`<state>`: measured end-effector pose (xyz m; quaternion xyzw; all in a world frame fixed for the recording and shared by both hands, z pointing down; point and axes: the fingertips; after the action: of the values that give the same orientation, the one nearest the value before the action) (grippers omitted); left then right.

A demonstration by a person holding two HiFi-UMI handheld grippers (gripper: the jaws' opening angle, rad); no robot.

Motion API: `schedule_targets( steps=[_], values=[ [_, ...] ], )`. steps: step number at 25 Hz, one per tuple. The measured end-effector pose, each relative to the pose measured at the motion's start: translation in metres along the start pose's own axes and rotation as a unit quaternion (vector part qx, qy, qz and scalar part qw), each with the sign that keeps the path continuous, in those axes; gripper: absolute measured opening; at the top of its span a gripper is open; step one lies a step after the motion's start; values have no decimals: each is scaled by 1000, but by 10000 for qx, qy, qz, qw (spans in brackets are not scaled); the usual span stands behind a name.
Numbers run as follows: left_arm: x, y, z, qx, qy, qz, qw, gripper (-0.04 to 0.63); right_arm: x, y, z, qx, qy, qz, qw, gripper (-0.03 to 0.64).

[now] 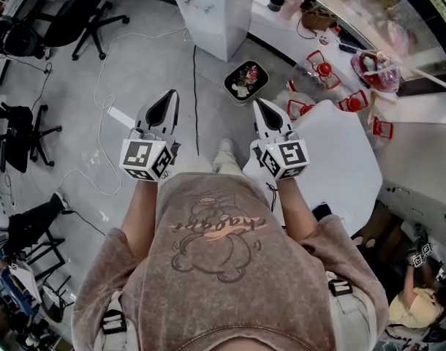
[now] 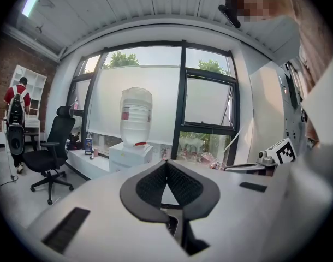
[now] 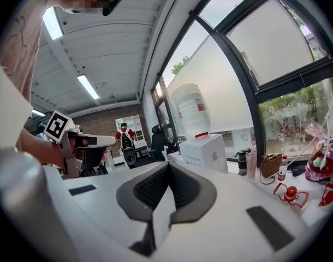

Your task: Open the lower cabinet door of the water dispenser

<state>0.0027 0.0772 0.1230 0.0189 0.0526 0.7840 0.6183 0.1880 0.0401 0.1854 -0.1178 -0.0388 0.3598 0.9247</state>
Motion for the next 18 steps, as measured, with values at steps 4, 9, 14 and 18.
schedule_targets(
  steps=[4, 9, 14, 18],
  values=[
    [-12, 5, -3, -30, 5, 59, 10000, 12, -4, -8, -2, -28, -15, 103, 9999, 6],
    [-32, 16, 1, 61, 21, 123, 9999, 12, -20, -15, 0, -14, 39, 164, 9999, 6],
    [-57, 29, 8, 142, 52, 209, 9997, 12, -41, -23, 1, -9, 74, 226, 9997, 6],
    [-76, 49, 10, 185, 78, 287, 9994, 12, -66, -25, 1, 17, 63, 300, 9995, 6]
  ],
)
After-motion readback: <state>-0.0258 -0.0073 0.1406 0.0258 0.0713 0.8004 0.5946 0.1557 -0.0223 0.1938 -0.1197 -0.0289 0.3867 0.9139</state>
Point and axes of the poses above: the fingertips, and each gripper's own axes: x backward along the fingers, y to its left, z out of its underside, and after that the axes turned 9 degrees about -y, right-handed
